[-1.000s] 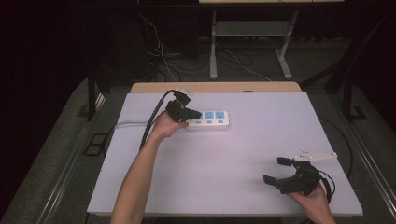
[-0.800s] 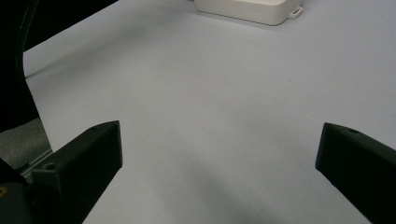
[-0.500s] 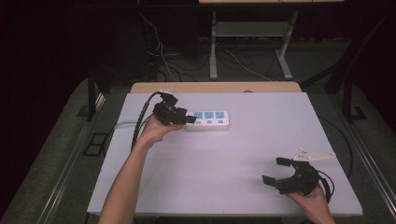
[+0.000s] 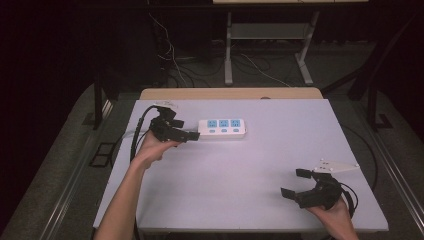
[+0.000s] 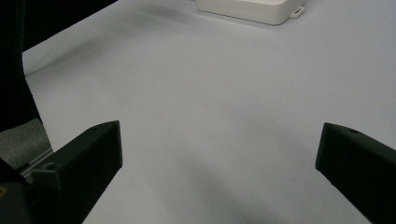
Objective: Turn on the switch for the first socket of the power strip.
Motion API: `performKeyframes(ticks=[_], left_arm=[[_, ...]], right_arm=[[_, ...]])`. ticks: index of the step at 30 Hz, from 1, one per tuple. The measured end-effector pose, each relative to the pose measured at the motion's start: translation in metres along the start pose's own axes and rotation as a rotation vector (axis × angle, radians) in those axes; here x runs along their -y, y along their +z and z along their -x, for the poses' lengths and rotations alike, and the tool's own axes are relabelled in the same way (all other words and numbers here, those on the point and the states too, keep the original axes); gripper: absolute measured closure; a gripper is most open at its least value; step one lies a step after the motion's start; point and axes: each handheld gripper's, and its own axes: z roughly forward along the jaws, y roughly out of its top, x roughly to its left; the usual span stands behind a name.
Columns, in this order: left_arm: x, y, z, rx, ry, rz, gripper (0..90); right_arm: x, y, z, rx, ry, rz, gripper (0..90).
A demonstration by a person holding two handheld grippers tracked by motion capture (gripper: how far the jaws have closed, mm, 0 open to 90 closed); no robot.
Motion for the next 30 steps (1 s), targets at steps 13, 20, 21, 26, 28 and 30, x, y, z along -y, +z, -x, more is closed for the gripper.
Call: performKeyframes(ticks=[13, 20, 21, 26, 28, 30], left_arm=[[0.032, -0.022, 0.022, -0.032, 0.038, 0.066, 0.0], [0.051, -0.029, 0.032, -0.037, 0.042, 0.098, 0.0], [0.054, -0.030, 0.034, -0.040, 0.046, 0.100, 0.0], [0.068, -0.032, 0.045, -0.044, 0.062, 0.111, 0.0], [0.074, -0.032, 0.049, -0.045, 0.062, 0.109, 0.0], [0.080, -0.032, 0.053, -0.042, 0.060, 0.111, 0.0]], right_arm=[[0.000, 0.001, -0.001, 0.001, -0.003, -0.004, 0.1], [0.000, 0.002, -0.002, 0.002, -0.005, -0.006, 0.1], [0.000, 0.002, -0.002, 0.001, -0.005, -0.005, 0.1], [0.000, 0.002, -0.003, 0.001, -0.004, -0.007, 0.1], [0.000, 0.002, -0.003, 0.001, -0.006, -0.009, 0.1], [0.000, 0.002, -0.003, 0.001, -0.006, -0.008, 0.1]])
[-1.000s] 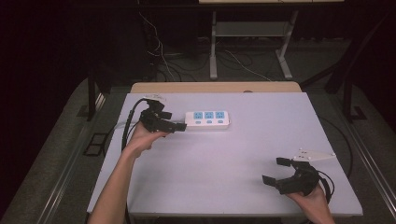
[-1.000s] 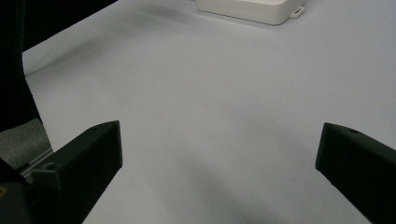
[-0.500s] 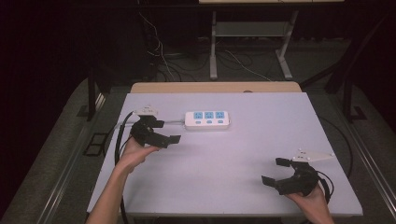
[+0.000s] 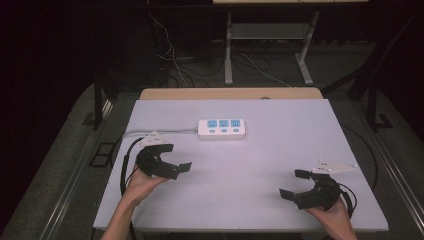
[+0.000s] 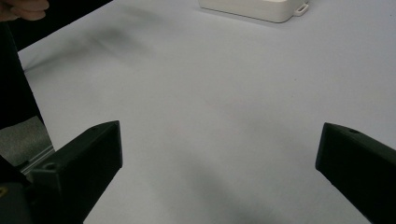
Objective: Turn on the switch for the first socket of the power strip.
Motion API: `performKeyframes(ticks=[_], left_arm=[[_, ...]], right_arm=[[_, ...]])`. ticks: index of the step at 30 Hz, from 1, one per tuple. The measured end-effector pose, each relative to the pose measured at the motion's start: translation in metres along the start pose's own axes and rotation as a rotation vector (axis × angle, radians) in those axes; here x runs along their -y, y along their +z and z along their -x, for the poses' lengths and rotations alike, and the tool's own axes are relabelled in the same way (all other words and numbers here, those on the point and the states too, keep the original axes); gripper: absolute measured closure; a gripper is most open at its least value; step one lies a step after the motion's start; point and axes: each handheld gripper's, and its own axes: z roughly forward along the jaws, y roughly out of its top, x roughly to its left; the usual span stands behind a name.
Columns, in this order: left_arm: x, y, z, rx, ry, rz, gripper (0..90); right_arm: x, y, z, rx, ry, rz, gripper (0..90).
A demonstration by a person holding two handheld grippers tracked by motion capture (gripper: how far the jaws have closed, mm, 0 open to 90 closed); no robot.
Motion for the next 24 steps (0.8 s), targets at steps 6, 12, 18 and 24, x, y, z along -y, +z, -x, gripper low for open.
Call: performKeyframes(ticks=[6, 12, 18, 24], left_arm=[[0.016, -0.002, 0.008, 0.012, -0.017, 0.013, 0.0], [0.029, -0.001, 0.015, 0.016, -0.019, 0.014, 0.0], [0.036, -0.001, 0.023, 0.022, -0.024, 0.019, 0.0], [0.046, -0.001, 0.024, 0.016, -0.033, 0.035, 0.0]], right_arm=[[0.000, 0.000, 0.000, 0.002, 0.002, 0.001, 0.1], [0.000, -0.001, 0.000, 0.002, 0.004, 0.001, 0.1], [0.001, 0.000, -0.001, 0.000, 0.004, -0.002, 0.1], [0.002, 0.000, -0.002, -0.003, 0.003, -0.006, 0.1]])
